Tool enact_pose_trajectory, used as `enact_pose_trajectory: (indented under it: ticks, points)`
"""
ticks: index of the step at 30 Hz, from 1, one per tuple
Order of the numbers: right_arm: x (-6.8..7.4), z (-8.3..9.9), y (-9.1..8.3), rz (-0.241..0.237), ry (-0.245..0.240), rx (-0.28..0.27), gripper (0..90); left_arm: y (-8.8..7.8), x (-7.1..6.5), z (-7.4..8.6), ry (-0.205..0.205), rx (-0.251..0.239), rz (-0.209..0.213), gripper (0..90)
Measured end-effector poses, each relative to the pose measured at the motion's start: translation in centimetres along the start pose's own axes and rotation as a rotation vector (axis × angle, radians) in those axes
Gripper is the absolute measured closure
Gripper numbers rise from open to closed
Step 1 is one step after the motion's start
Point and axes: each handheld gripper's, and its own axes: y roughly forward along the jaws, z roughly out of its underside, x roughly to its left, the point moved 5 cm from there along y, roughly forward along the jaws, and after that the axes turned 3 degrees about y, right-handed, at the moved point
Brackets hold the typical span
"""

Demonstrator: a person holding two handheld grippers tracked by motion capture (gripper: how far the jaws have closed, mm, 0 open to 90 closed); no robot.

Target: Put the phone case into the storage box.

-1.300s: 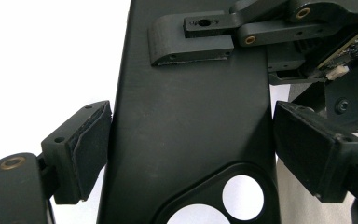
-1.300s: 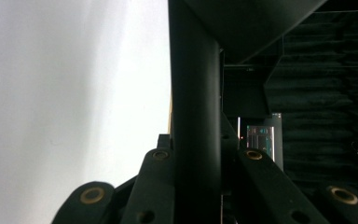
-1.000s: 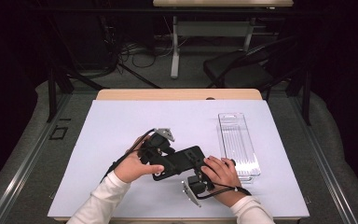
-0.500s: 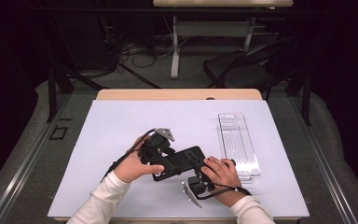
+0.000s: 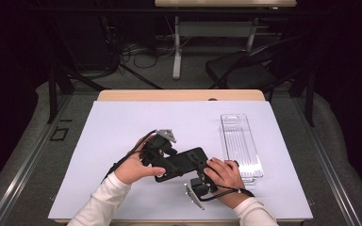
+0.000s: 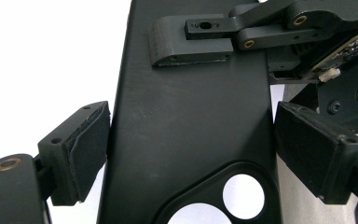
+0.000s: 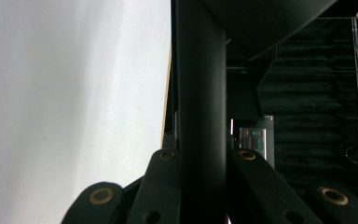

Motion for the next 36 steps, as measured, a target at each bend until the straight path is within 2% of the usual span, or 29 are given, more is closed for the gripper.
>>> enact_pose_trajectory:
  ticks: [7,20,21,24,30,36]
  points:
    - [0.1,0.2,0.1,-0.015,-0.008,0.008,86.9,-0.4,0.0,-0.1,-0.005,-0.02,-0.014,12.9]
    - [0.2,0.5,0.1,-0.021,0.009,0.015,86.9,-1.5,0.1,-0.1,0.004,-0.052,-0.03,13.5]
    - [0.2,0.5,0.0,-0.023,0.012,0.015,86.9,-1.8,0.2,-0.1,0.003,-0.05,-0.043,13.7]
    - [0.2,0.5,0.0,-0.024,0.022,0.011,86.9,-2.1,0.4,0.0,0.008,-0.061,-0.038,14.6]
    - [0.2,0.6,-0.1,-0.03,0.037,0.009,86.9,-3.1,0.9,0.1,-0.01,-0.082,-0.065,15.0]
    - [0.1,0.7,-0.1,-0.029,0.052,0.006,86.9,-4.1,1.4,0.4,-0.026,-0.107,-0.07,15.7]
